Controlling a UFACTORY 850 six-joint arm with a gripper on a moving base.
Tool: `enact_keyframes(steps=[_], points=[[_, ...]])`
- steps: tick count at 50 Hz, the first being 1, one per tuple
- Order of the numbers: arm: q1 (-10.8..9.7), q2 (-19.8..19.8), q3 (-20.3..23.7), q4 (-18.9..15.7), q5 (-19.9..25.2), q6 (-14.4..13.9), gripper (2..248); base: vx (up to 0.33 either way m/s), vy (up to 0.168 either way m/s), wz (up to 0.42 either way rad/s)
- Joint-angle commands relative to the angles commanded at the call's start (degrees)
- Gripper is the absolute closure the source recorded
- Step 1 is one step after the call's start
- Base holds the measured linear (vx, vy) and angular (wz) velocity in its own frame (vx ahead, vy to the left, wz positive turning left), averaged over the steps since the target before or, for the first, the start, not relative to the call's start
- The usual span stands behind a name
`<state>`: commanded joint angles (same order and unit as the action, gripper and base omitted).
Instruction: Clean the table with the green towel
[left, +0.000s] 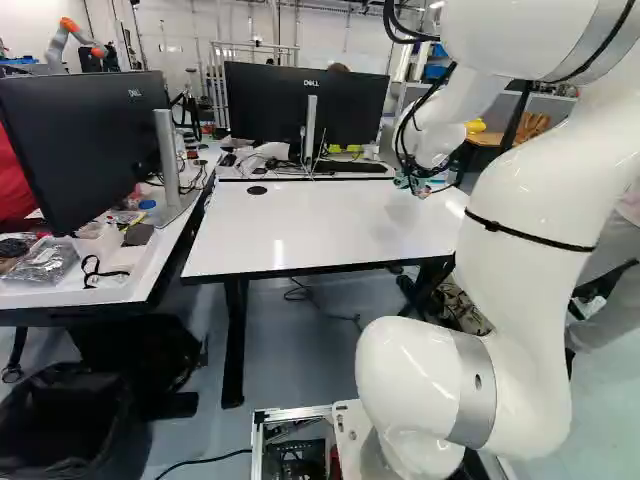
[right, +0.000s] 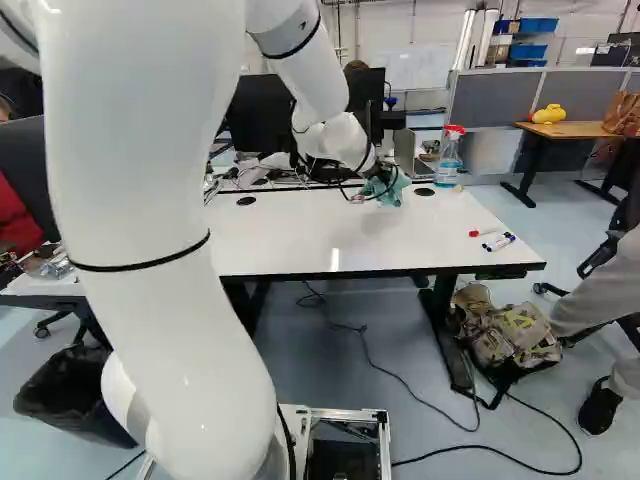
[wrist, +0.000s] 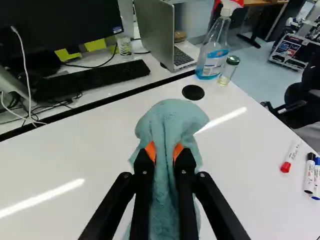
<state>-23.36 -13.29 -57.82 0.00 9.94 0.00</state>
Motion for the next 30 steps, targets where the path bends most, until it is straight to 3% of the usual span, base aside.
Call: enact_keyframes(steps=[30], points=[[-3.02,-7.06,-8.06,0.0,0.0,0.0,195,0.0,0.0,0.0]])
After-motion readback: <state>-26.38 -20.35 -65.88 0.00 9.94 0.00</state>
